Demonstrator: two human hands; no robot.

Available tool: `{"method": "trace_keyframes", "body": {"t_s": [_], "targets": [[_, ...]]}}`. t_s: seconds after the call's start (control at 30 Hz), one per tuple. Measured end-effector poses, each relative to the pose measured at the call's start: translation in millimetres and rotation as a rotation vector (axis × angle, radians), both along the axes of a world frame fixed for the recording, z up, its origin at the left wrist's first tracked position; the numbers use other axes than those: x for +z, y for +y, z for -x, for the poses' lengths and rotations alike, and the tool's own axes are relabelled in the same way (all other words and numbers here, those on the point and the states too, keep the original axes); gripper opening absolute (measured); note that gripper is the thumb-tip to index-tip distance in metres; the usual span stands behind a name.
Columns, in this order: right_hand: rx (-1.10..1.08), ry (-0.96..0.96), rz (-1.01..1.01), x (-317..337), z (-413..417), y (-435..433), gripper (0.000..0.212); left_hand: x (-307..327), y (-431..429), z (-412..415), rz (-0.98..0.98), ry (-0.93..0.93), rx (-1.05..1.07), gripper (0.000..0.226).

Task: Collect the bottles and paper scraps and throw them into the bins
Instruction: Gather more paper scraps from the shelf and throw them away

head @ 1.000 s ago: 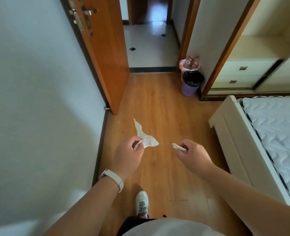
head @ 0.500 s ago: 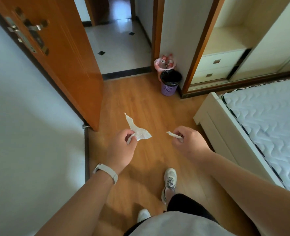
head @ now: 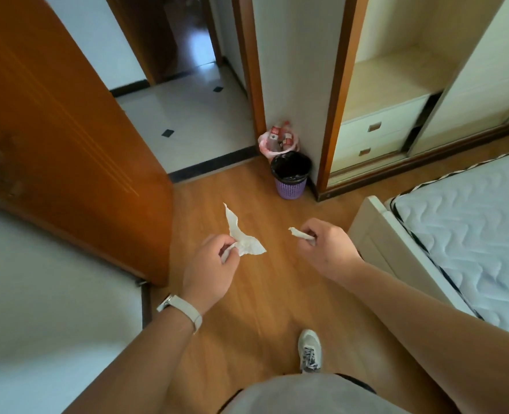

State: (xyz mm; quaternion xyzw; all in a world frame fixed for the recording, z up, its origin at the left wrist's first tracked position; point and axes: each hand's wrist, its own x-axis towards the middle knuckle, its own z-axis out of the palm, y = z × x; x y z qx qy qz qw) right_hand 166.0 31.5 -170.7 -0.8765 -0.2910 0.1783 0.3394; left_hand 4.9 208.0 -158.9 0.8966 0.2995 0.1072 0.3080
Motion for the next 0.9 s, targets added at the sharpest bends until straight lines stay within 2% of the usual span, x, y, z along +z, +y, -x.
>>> {"method": "trace_keyframes", "body": {"t_s": [0.13, 0.47, 0.6, 0.73, 0.9], "targets": [[-0.047, 0.034, 0.019, 2.8, -59.2, 4.1, 0.004, 1.5, 2.4, -61.7, 0.017, -0.009, -0.019, 0.008], [-0.111, 0.067, 0.023, -4.0, -144.0, 37.3, 0.009, -6.2, 51.6, -155.0, 0.034, 0.003, -0.036, 0.008], [-0.107, 0.068, 0.028, -10.3, -171.4, 64.8, 0.009, -22.6, 85.9, -193.6, 0.064, -0.011, -0.045, 0.012], [-0.196, 0.058, 0.034, -17.4, -211.3, 101.9, 0.009, -37.6, 128.7, -239.5, 0.110, -0.012, -0.093, 0.010], [-0.241, 0.051, 0.114, -16.9, -256.3, 161.3, 0.007, -39.5, 199.2, -295.5, 0.139, -0.032, -0.134, 0.011]]}}
